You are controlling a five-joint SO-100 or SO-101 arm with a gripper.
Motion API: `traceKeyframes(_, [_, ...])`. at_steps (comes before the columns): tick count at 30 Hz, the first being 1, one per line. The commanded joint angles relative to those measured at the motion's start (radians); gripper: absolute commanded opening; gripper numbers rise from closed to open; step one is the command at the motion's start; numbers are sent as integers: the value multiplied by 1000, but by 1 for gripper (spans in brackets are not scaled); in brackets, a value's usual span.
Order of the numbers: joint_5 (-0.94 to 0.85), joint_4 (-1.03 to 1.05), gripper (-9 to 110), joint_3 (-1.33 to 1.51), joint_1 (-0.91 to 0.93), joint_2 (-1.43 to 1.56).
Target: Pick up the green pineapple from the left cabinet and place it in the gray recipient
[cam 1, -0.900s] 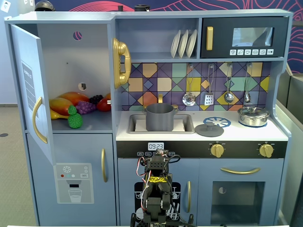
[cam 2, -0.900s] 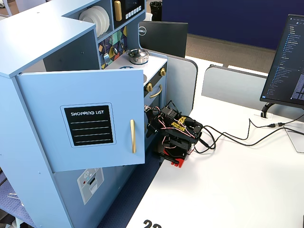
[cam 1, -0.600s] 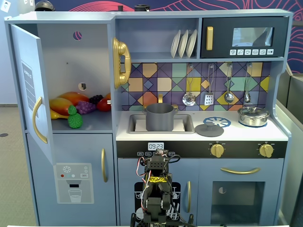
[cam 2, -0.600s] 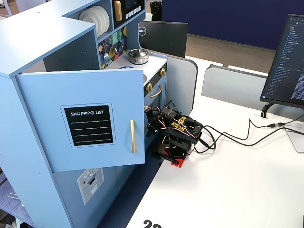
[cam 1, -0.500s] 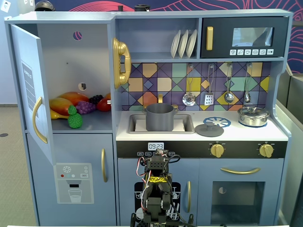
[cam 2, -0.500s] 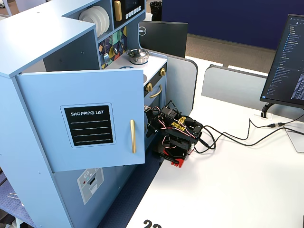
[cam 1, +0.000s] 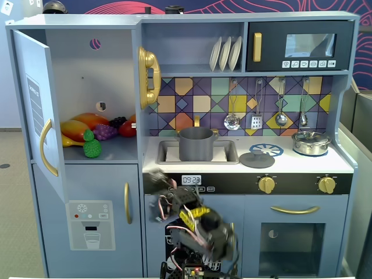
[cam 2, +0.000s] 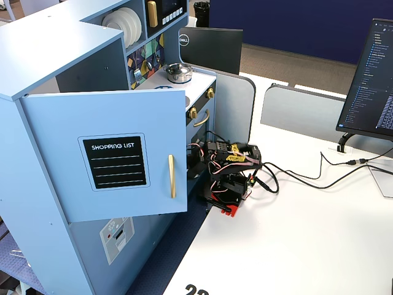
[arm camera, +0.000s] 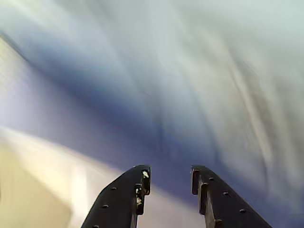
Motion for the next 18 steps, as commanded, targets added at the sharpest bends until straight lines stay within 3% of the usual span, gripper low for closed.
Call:
traceKeyframes(1, [-48,-634,3,-353,-130,-238])
traceKeyframes(4, [-89,-661,5,-514,-123,-393])
traceKeyframes(10, [29,-730,23,-715,-97,-609])
traceKeyframes(18, [28,-808,33,-769,-146,-736])
